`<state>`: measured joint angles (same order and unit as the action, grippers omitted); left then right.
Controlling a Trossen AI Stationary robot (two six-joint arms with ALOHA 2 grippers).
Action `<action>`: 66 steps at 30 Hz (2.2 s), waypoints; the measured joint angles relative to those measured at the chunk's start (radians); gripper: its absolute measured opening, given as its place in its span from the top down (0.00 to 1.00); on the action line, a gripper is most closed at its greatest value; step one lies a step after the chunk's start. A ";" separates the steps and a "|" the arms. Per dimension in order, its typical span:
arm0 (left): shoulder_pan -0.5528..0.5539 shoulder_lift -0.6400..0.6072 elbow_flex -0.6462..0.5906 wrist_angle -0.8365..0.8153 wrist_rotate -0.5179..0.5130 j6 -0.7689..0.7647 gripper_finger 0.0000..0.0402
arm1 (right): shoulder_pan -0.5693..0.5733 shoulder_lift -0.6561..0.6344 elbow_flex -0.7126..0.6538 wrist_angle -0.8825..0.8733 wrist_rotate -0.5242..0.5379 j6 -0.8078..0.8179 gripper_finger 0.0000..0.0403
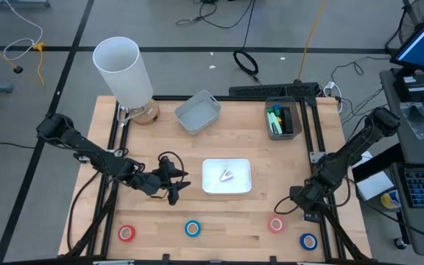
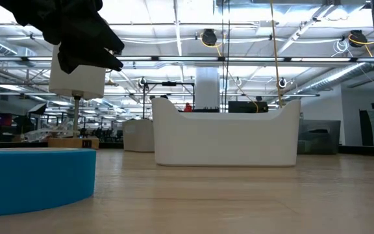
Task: Pick and place Stapler, Stapler remover, tape
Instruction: Put the gray staple remover into the white bin
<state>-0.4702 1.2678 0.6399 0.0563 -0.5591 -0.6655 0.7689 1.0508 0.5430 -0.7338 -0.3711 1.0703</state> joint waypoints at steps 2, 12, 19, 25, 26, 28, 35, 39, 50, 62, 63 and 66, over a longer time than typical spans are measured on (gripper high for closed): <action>0.000 0.000 0.000 0.000 0.000 0.000 0.53 | 0.007 0.000 0.000 -0.002 0.000 0.000 0.76; 0.000 0.000 0.000 0.000 -0.001 0.000 0.52 | 0.031 0.000 0.000 -0.001 -0.013 0.010 0.95; 0.000 0.000 0.000 0.000 -0.001 -0.001 0.52 | 0.032 -0.001 0.001 0.005 -0.030 0.017 0.99; 0.000 0.000 0.000 0.000 -0.001 -0.001 0.52 | 0.032 -0.001 0.001 0.041 -0.006 0.015 1.00; 0.000 0.000 0.000 0.000 -0.001 -0.001 0.53 | 0.031 -0.001 0.001 0.057 0.006 0.012 1.00; 0.000 0.000 0.000 0.000 -0.001 0.002 0.52 | 0.031 -0.003 0.001 0.087 0.040 0.009 1.00; 0.000 0.000 0.000 0.000 -0.001 0.003 0.52 | 0.030 -0.064 0.002 0.131 0.210 -0.032 1.00; 0.000 0.000 0.000 0.000 -0.001 0.002 0.52 | 0.029 -0.112 0.003 0.123 0.257 -0.039 1.00; 0.000 0.000 0.000 0.001 -0.001 0.003 0.52 | 0.029 -0.245 0.004 0.282 0.536 -0.188 1.00; 0.000 0.000 0.000 0.005 -0.001 0.067 0.53 | -0.125 -0.211 0.007 0.824 0.789 -0.854 1.00; 0.000 0.000 0.000 0.010 -0.001 0.078 0.52 | -0.153 -0.188 0.007 0.854 0.786 -0.886 1.00; 0.006 0.000 0.000 0.038 0.000 0.137 0.53 | -0.248 -0.114 0.007 0.931 0.718 -0.975 1.00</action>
<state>-0.4637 1.2678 0.6403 0.0938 -0.5591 -0.5287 0.5211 0.9370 0.5499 0.1974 0.3469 0.0956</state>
